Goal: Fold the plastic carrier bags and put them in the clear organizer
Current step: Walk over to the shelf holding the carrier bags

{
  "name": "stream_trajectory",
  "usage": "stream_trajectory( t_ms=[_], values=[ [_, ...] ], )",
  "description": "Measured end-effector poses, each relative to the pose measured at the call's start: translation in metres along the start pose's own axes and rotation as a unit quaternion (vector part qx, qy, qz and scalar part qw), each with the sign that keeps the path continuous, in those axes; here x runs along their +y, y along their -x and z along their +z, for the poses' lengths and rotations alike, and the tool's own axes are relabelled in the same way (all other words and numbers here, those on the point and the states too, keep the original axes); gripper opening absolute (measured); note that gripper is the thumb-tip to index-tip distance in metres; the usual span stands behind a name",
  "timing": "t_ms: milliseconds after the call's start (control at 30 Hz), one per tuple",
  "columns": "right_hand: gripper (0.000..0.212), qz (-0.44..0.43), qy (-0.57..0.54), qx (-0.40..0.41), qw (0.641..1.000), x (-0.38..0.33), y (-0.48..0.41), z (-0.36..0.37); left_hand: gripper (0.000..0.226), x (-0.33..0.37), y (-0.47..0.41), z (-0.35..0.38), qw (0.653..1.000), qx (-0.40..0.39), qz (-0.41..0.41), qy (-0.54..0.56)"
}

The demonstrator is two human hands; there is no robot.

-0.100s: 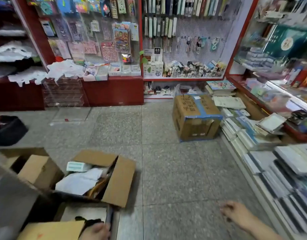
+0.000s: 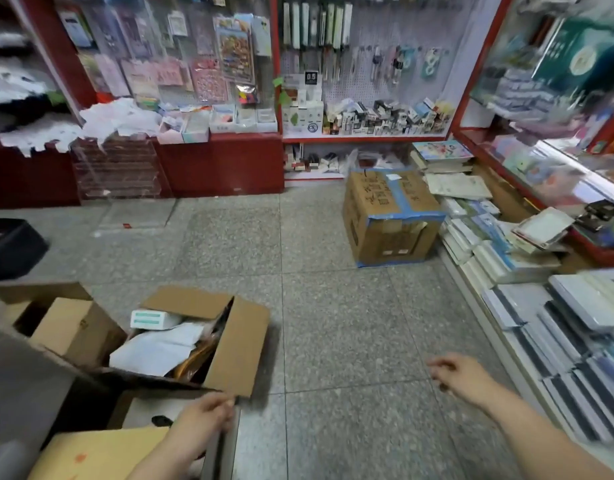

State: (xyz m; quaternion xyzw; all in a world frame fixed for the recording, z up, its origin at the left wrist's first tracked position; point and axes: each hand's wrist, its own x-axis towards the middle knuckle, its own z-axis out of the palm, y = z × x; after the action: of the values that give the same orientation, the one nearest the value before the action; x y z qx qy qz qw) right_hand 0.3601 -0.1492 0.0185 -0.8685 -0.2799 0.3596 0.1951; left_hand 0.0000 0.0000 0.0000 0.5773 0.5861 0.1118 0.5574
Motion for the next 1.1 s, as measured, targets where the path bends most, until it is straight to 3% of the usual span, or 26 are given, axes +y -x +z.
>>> stream_trajectory(
  t_ms=[33,200,400,500,633,833,1000,1100],
  values=[
    [0.021,-0.01,0.0,0.007,1.0,-0.016,-0.008,-0.007,0.017,0.024,-0.015,0.006,1.0,-0.007,-0.006,-0.024],
    [0.019,-0.056,-0.001,0.006,0.998,-0.076,-0.051,-0.037,0.012,0.1,-0.056,0.04,0.989,-0.058,0.112,-0.073],
    [0.015,-0.087,0.011,-0.004,0.996,-0.137,-0.15,-0.107,0.028,0.194,-0.134,0.074,0.959,-0.136,0.127,-0.215],
    [0.013,-0.11,-0.015,0.0,0.994,-0.17,-0.201,-0.151,0.028,0.241,-0.182,0.087,0.968,-0.078,0.137,-0.196],
    [0.014,-0.16,-0.017,-0.005,0.987,-0.219,-0.267,-0.186,0.018,0.293,-0.233,0.093,0.987,0.015,0.135,-0.086],
    [0.021,-0.176,-0.108,-0.04,0.978,-0.298,-0.371,-0.181,0.02,0.327,-0.311,0.06,0.984,0.113,0.119,-0.074],
    [0.018,-0.205,-0.112,-0.073,0.97,-0.399,-0.449,-0.17,0.014,0.354,-0.399,0.019,0.978,0.178,0.091,0.055],
    [0.016,-0.209,-0.114,-0.084,0.968,-0.469,-0.499,-0.162,0.015,0.367,-0.465,-0.013,0.978,0.186,0.06,0.074]
  ],
)
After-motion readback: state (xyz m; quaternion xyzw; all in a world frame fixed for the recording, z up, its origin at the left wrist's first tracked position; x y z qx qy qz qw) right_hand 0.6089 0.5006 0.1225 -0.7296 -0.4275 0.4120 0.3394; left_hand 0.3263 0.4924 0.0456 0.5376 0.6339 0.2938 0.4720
